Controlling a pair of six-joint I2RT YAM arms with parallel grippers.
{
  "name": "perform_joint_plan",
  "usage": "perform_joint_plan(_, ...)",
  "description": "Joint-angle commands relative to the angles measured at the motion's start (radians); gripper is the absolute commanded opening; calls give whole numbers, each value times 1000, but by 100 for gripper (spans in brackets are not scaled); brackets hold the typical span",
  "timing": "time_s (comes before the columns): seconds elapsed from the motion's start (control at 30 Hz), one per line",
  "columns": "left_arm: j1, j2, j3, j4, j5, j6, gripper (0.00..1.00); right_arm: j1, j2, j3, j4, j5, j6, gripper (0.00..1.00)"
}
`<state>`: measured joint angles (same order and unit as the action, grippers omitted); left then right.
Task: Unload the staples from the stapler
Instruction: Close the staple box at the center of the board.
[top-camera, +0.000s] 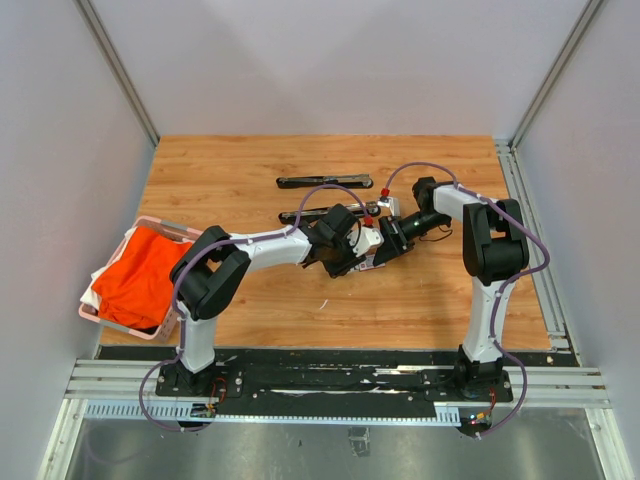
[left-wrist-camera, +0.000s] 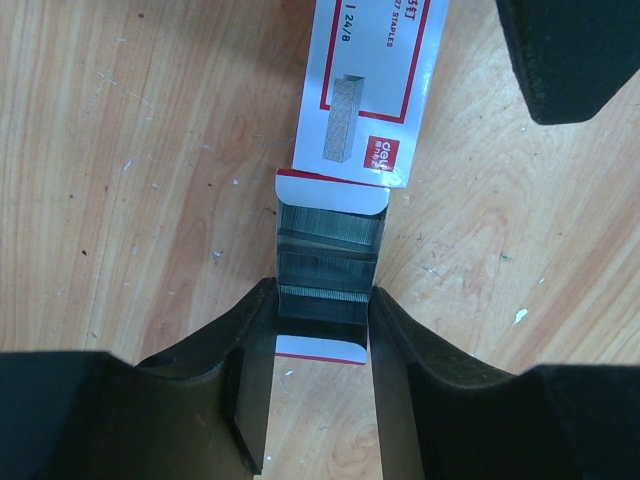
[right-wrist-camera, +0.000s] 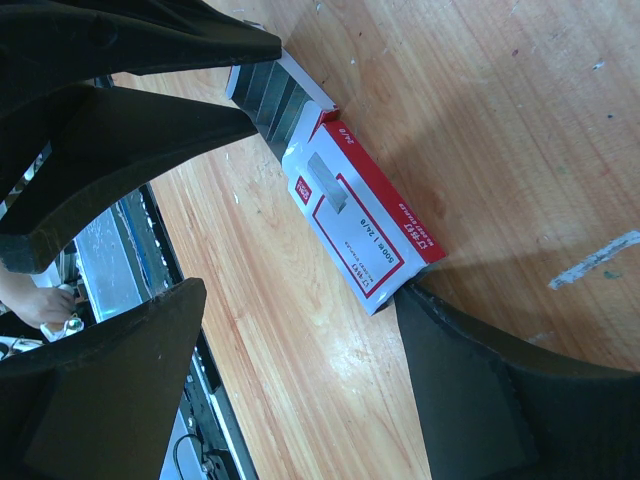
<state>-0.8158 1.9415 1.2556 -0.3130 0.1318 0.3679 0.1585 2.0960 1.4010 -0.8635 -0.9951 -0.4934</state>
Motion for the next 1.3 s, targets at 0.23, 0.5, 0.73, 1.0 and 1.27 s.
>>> perform_joint_plan(0.23, -29, 31, -53, -123, 55, -12, 32, 7, 25, -31, 90, 140, -25, 81)
perform_joint_plan(0.5, -33, 35, -48, -112, 28, -22, 31, 14, 25, -30, 88, 122, -22, 81)
perform_joint_plan(0.73, -40, 52, -26, -118, 29, -27, 31, 22, 25, -32, 81, 101, -28, 81)
perform_joint_plan(1.0, -40, 60, -23, -123, 62, -8, 31, 34, 23, -30, 75, 74, -38, 81)
perform_joint_plan(1.27, -40, 65, 6, -151, 87, 37, 31, 44, 17, -33, 63, 49, -62, 81)
